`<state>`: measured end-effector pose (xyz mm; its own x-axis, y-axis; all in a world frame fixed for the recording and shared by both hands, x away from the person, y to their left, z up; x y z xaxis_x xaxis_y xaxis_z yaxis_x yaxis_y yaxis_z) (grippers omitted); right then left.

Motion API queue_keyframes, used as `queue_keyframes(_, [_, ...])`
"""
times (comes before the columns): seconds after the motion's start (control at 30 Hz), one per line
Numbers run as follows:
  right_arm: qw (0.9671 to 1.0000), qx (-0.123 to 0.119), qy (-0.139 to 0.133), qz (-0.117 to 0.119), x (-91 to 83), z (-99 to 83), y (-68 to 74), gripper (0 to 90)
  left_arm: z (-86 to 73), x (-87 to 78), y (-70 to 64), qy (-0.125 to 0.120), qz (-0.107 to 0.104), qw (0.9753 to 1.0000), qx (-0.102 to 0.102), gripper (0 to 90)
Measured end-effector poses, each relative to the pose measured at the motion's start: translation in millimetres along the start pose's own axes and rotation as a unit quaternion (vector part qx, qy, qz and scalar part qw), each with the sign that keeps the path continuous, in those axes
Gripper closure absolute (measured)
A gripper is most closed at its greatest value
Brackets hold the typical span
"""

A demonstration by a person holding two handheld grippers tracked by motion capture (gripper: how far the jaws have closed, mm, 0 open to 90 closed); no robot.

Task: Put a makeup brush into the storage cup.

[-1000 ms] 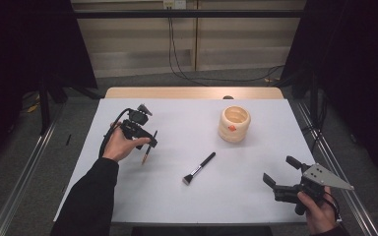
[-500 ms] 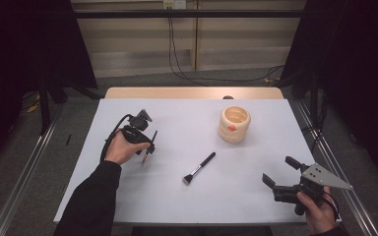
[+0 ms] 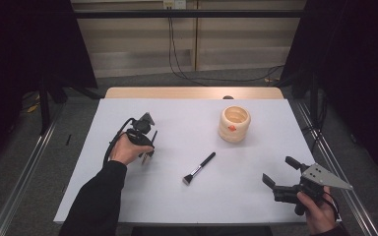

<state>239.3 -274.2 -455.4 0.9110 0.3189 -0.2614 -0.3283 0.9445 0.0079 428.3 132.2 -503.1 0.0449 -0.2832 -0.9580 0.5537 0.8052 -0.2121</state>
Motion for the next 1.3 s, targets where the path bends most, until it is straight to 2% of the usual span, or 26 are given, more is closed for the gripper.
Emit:
queue_keyframes(0.1, [1.0000, 0.000, 0.000, -0.001, 0.3, 0.1, -0.4, 0.0, 0.6, 0.8, -0.9, 0.002, 0.015, 0.9999, 0.000, 59.3])
queue_keyframes(0.17, [1.0000, 0.001, 0.001, 0.001, 0.0, 0.2, 0.3, 0.0, 0.4, 1.1, -0.4, 0.006, 0.018, 0.9998, -0.006, 62.6])
queue_keyframes(0.2, [1.0000, 0.000, 0.001, 0.002, -0.3, 0.0, 0.5, 0.0, 0.6, 0.9, -0.2, 0.010, 0.020, 0.9997, 0.004, 62.9])
queue_keyframes(0.27, [1.0000, 0.000, 0.001, 0.000, -0.3, 0.2, 0.4, 0.0, 0.7, 2.3, -1.0, 0.006, 0.030, 0.9995, 0.002, 63.7])
queue_keyframes(0.33, [1.0000, 0.000, 0.000, -0.002, -0.2, 0.1, -0.2, 0.0, 0.6, 1.4, -0.5, 0.010, 0.024, 0.9997, 0.001, 65.3])
queue_keyframes(0.4, [1.0000, 0.001, 0.000, -0.003, 0.1, 0.2, -0.3, 0.0, 0.5, 1.2, 0.2, 0.009, 0.026, 0.9996, 0.003, 71.7])
queue_keyframes(0.43, [1.0000, 0.001, 0.000, -0.002, -0.1, 0.1, -0.2, 0.0, 0.8, 0.3, 2.0, 0.012, 0.032, 0.9993, 0.015, 76.1])
queue_keyframes(0.5, [1.0000, 0.000, 0.002, 0.001, -0.3, -0.1, 0.2, 0.0, 0.8, 1.9, -0.8, 0.011, 0.028, 0.9995, 0.009, 78.2])
queue_keyframes(0.7, [1.0000, 0.000, 0.003, -0.004, 0.1, -0.2, -0.4, 0.0, 3.5, 4.2, -2.6, 0.025, 0.031, 0.9990, 0.022, 83.2])
queue_keyframes(0.77, [1.0000, -0.001, 0.004, -0.006, 0.4, -0.4, -1.0, 0.0, 3.1, 3.9, -1.2, 0.026, 0.024, 0.9992, 0.017, 82.8])
queue_keyframes(0.83, [1.0000, -0.002, 0.003, -0.006, 0.4, -0.3, -1.3, 0.0, 1.8, 2.7, 1.2, 0.028, 0.004, 0.9996, 0.007, 82.4])
queue_keyframes(0.87, [1.0000, 0.000, 0.002, -0.007, 0.7, -0.2, -0.9, 0.0, 2.1, 3.1, 2.1, 0.025, -0.004, 0.9996, 0.008, 82.5])
queue_keyframes(1.0, [1.0000, 0.005, 0.006, -0.006, 0.7, -0.7, 0.1, 0.0, 3.1, 3.5, 2.7, 0.023, -0.004, 0.9996, 0.015, 83.4])
queue_keyframes(1.03, [1.0000, 0.004, 0.006, -0.006, 0.6, -0.8, 0.0, 0.0, 2.0, 2.1, 2.4, 0.032, -0.006, 0.9993, 0.017, 83.4])
queue_keyframes(1.13, [1.0000, 0.002, 0.004, -0.007, 0.8, -0.4, -0.8, 0.0, 1.2, 1.4, 3.6, 0.019, -0.013, 0.9997, 0.007, 83.5])
queue_keyframes(1.23, [1.0000, 0.005, 0.006, -0.005, 0.4, -0.6, -0.6, 0.0, 0.5, 0.9, 4.0, 0.007, -0.015, 0.9998, 0.008, 83.5])
queue_keyframes(1.3, [1.0000, 0.005, 0.005, -0.006, 0.6, -0.7, -0.8, 0.0, 0.0, -0.4, 5.8, 0.007, -0.020, 0.9997, 0.008, 83.5])
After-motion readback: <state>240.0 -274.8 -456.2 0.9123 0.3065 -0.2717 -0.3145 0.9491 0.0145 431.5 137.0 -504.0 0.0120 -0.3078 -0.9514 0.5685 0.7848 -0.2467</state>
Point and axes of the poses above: each handheld gripper's, and its own axes: x roughly forward along the jaws, z roughly out of its top, y roughly to its left, the point moved 6 cm from there along x, roughly forward along the jaws, and after that the axes turned 9 degrees about -z, right-handed, at the moved point
